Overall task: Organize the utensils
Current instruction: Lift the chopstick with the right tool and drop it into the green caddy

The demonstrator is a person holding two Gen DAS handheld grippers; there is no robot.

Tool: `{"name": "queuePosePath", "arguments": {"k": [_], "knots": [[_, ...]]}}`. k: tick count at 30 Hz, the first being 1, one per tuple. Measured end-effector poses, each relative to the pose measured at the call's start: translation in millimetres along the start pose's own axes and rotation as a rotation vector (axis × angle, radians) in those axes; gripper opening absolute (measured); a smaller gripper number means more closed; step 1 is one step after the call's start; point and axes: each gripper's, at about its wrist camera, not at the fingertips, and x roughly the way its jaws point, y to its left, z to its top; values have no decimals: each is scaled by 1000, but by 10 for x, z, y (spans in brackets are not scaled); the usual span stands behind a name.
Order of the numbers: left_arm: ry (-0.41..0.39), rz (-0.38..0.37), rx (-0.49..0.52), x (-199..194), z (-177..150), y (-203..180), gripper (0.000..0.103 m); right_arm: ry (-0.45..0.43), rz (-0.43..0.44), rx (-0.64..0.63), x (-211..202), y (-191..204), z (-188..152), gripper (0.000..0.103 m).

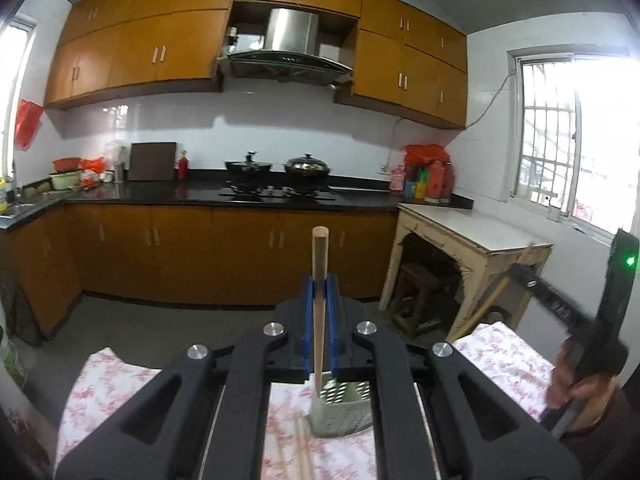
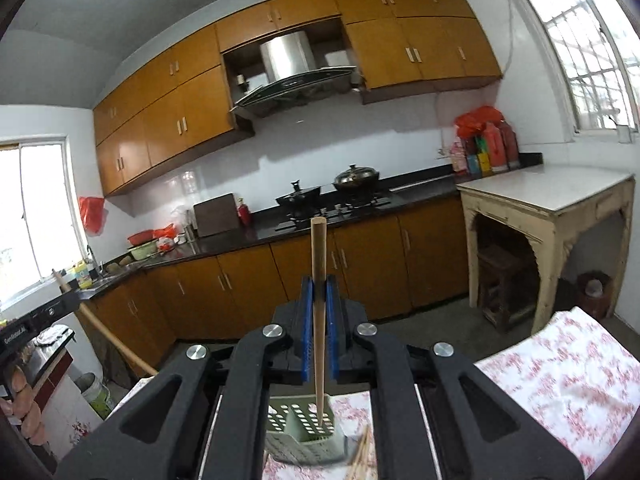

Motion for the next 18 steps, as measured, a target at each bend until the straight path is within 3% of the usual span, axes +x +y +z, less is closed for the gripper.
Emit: {"name": "queuePosePath", "arguments": {"k": [10, 18], "knots": [[16, 25, -4, 645, -100, -205, 8, 37, 5, -36, 378, 128, -273, 7], [123, 39, -17, 1046, -418, -145, 8, 126, 4, -29, 571, 104, -529, 7]]}}
